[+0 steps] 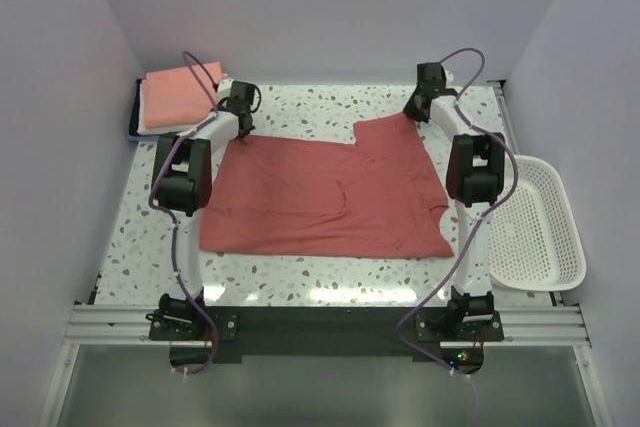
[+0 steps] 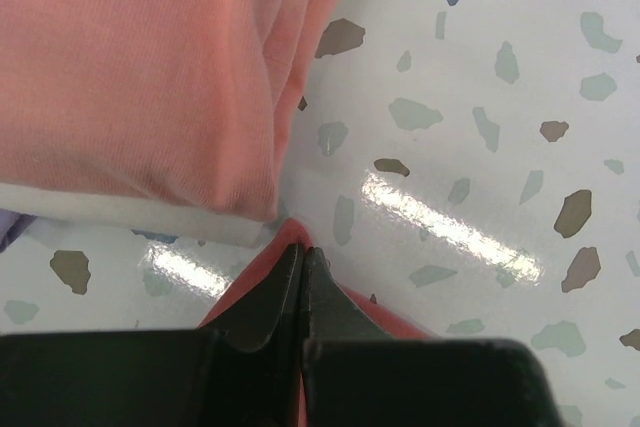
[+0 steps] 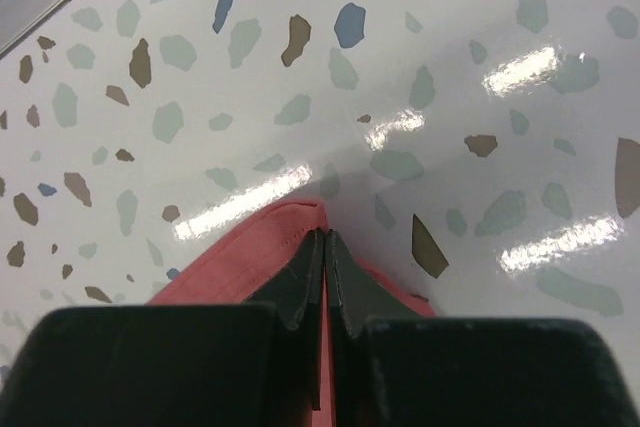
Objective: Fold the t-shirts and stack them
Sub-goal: Fold the tshirt
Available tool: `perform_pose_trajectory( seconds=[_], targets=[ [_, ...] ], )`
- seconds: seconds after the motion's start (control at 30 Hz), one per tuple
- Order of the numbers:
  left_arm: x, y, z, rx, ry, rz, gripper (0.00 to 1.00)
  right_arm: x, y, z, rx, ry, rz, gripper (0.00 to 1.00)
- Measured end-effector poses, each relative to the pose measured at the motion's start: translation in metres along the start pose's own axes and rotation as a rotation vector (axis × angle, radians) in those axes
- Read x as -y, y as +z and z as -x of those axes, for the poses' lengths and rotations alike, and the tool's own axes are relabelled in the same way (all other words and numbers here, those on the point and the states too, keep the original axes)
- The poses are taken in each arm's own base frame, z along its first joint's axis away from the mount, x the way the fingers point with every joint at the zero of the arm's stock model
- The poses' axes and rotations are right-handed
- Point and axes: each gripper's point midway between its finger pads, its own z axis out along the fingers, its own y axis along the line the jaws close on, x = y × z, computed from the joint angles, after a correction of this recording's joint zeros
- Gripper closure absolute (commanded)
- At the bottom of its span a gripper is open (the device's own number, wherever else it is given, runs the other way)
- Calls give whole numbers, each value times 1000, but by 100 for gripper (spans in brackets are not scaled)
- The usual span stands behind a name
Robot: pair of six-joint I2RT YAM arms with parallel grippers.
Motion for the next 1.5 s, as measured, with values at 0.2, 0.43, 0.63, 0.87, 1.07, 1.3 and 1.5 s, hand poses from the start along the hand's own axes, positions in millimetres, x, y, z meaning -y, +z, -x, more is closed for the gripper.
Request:
perform_pose_trajectory(
  seconds=[0.2,0.43,0.63,0.87,1.07,1.3,1.5],
  targets=[
    [-2,1,1,1,-4,3,100,-7,-47,32,56,16,31,100],
    [-6,0,7,9,-13,5,100,-4,-100,71,134,55,87,100],
    [-7,-11,23,35,-31,-6,100,10,-103,58,111,59,70,100],
    [-13,-29,32,57,-43,-15,100,23,-119,39,76,57,68,100],
    [-24,-40,24,47,-42,-4,100,28,-157,40,109,74,93,100],
    [-40,-53,8,20,-72,12,100,41,-192,20,112,99,116,100],
    [-58,-75,-7,6,-127,19,100,63,-208,-13,77,111,93,100]
  ],
)
